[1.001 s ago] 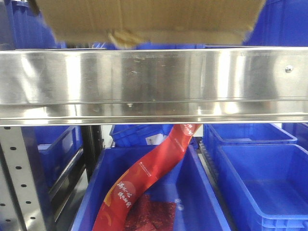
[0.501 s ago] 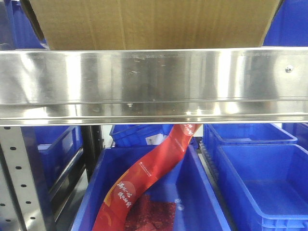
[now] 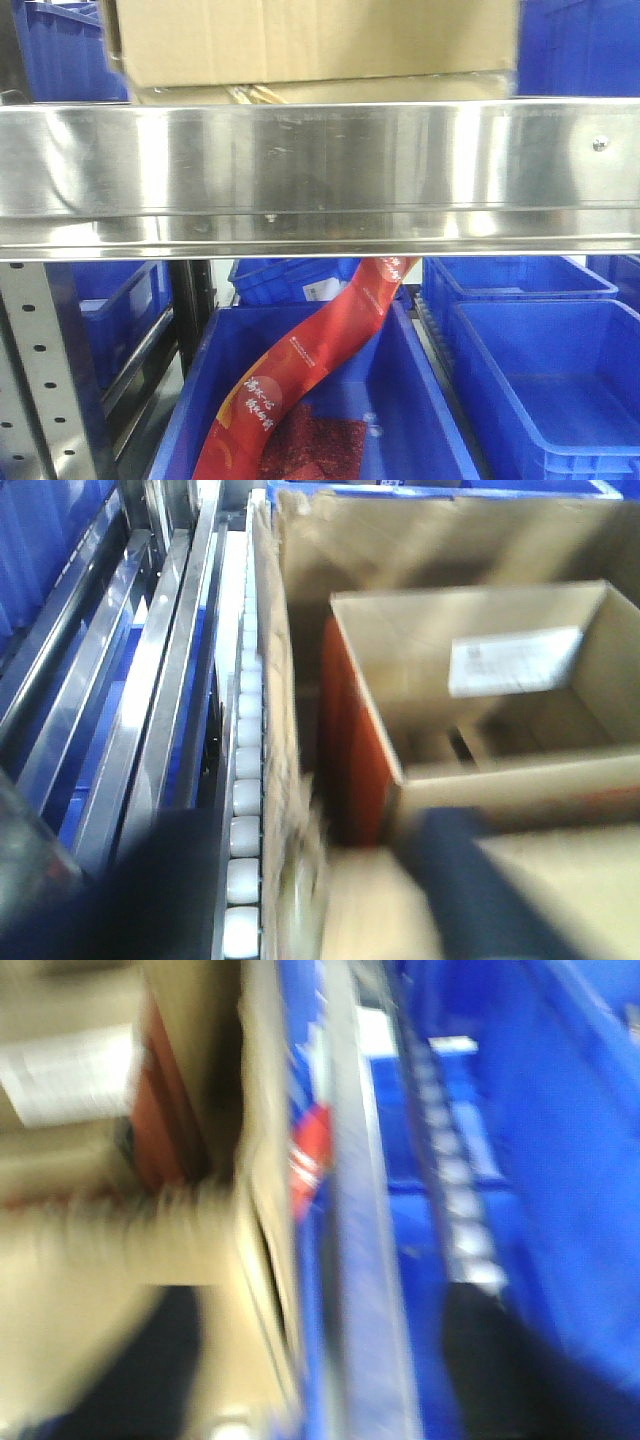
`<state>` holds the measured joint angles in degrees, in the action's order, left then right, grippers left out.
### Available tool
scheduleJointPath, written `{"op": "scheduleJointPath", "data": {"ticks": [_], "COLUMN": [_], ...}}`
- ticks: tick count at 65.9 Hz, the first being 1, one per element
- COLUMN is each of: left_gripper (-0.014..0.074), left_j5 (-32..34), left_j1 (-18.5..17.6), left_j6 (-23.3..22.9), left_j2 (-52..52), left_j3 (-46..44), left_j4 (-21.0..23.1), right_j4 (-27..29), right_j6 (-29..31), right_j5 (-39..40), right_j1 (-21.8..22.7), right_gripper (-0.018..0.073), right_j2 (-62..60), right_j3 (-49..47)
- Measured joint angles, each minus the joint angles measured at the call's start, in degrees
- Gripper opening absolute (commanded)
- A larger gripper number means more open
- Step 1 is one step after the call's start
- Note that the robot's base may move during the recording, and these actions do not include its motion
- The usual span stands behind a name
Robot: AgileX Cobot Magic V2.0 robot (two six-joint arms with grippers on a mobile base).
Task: Stack two boxes on right shelf middle
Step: 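Lower the held box onto the middle shelf with both grippers, then open both grippers and pull them back from the box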
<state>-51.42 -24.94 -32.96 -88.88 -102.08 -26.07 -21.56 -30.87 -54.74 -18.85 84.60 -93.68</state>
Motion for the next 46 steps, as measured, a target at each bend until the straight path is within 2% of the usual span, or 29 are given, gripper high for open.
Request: {"op": "scheduleJointPath", "data": {"ticks": [4, 7, 21, 27, 36, 46], "left_gripper": [-0.0098, -0.011, -0.0111, -0.0111, -0.0111, -0.0111], "left_j5": [-0.1, -0.23, -2.58, -0.97, 7.09, 20.58], "left_j1": [0.0, 0.0, -0.1, -1.25, -3.33, -3.43], "left_j6": [0.0, 0.0, 0.0, 0.0, 0.0, -1.47], "left_j2": [0.09, 0.09, 0.79, 3.57, 10.39, 18.43], "left_j3": [0.0, 0.0, 0.07, 2.47, 11.17, 26.78], "left_j4": [0.0, 0.0, 1.24, 0.48, -0.56, -0.56], "right_j4": [0.0, 0.0, 0.63, 0.85, 0.35, 0.14], "right_j6": [0.48, 0.82, 1.16, 1.62, 1.91, 1.91], "right_j5": [-0.43, -0.57, -1.56, 3.97, 13.86, 25.87], "right_j1": [0.0, 0.0, 0.0, 0.0, 0.0, 0.0], "right_gripper": [-0.0048, -0.0171, -0.0162, -0.0162, -0.0162, -0.0162], "right_j2": [0.0, 0.0, -0.54, -2.99, -9.38, -15.68], "right_j3": [0.0, 0.0, 0.0, 2.37, 10.68, 25.08]}}
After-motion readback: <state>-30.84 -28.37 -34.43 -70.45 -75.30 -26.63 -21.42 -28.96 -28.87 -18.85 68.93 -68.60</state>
